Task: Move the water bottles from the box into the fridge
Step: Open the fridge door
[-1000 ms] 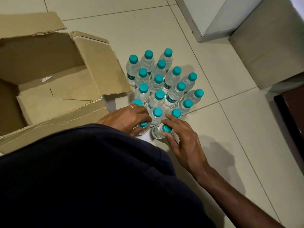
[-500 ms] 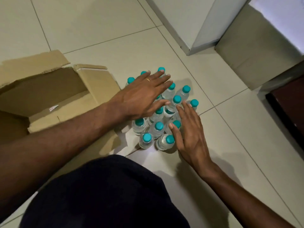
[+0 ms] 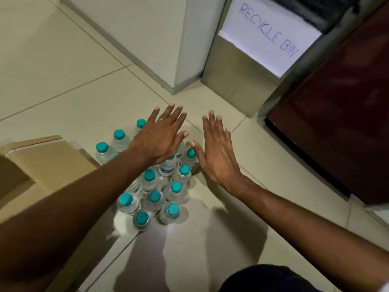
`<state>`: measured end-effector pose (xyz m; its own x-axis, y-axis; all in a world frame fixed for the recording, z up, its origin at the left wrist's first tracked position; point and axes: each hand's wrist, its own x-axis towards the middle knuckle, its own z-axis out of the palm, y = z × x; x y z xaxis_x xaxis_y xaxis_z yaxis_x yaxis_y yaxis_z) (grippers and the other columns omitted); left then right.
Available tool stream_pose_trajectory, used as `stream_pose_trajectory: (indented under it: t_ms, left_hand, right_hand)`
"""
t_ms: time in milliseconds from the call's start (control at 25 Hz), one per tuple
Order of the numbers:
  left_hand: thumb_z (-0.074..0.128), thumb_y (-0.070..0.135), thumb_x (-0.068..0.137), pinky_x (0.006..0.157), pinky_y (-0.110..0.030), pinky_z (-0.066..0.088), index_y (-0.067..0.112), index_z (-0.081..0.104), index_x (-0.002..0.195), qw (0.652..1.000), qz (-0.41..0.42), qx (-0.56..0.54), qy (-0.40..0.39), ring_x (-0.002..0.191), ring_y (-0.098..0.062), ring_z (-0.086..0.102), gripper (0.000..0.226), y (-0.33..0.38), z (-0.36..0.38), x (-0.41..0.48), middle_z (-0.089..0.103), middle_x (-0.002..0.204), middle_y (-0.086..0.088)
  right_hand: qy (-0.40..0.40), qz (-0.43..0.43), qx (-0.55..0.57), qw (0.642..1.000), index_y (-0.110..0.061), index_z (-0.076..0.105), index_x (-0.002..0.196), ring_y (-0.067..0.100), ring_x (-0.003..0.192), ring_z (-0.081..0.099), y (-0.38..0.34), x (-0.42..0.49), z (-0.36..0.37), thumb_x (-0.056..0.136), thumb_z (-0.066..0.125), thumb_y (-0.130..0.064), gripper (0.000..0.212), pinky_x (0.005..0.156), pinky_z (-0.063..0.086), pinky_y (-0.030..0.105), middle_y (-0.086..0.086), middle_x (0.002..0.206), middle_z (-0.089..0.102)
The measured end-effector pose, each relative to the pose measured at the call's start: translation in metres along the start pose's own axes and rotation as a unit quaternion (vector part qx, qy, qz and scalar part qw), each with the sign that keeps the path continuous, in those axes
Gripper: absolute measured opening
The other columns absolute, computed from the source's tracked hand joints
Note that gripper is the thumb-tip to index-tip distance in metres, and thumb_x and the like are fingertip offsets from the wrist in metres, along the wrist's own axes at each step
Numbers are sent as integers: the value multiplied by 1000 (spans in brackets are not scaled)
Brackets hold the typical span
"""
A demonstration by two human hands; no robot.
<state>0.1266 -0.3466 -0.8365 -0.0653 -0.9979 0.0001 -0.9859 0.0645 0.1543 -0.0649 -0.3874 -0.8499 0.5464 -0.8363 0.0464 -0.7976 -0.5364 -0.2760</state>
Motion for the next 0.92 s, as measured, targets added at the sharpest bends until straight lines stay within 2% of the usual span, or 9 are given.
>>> stream_pose_trajectory:
  t_ms: [160,320,480,640,760,920]
  left_hand:
    - [1,60,97,124,-48,4,22,8,158,998,51,14,23,153,-21,-1,73,26,-16,38,2,166,-2]
    - [8,57,99,123,-49,10,18,18,157,989,95,32,106,153,-22,6,70,60,-58,71,12,165,-4]
    - [10,54,99,124,-47,8,16,16,158,982,116,36,143,153,-21,3,70,98,-104,99,11,165,-5]
    - [10,59,98,124,-46,3,17,8,158,977,134,33,165,153,-18,-5,74,138,-154,137,4,166,-3]
    - [15,64,96,124,-46,7,11,13,158,962,128,18,239,153,-19,0,82,178,-212,170,12,165,-5]
    - [13,67,94,124,-44,4,12,10,158,949,149,-2,279,153,-17,-4,84,234,-306,205,7,166,-4]
  right_hand:
    - [60,48,-15,997,-18,1,161,20,155,-14,43,15,-44,105,26,-57,74,126,4,52,2,168,-13]
    - [127,63,-51,989,-15,4,161,20,156,-11,88,24,-94,104,31,-58,77,126,5,53,2,169,-9]
    - [177,84,-65,979,-15,0,161,17,155,-14,119,30,-163,101,31,-63,83,126,3,53,1,169,-12]
    - [240,69,-105,963,-14,-1,161,18,155,-16,150,34,-268,99,34,-66,88,126,0,51,2,168,-14]
    - [308,51,-151,938,-14,2,161,19,155,-13,172,38,-365,99,32,-67,88,126,2,52,2,169,-10]
    - [409,54,-185,892,-11,7,161,21,156,-7,191,55,-503,100,30,-66,84,126,3,52,5,169,-4]
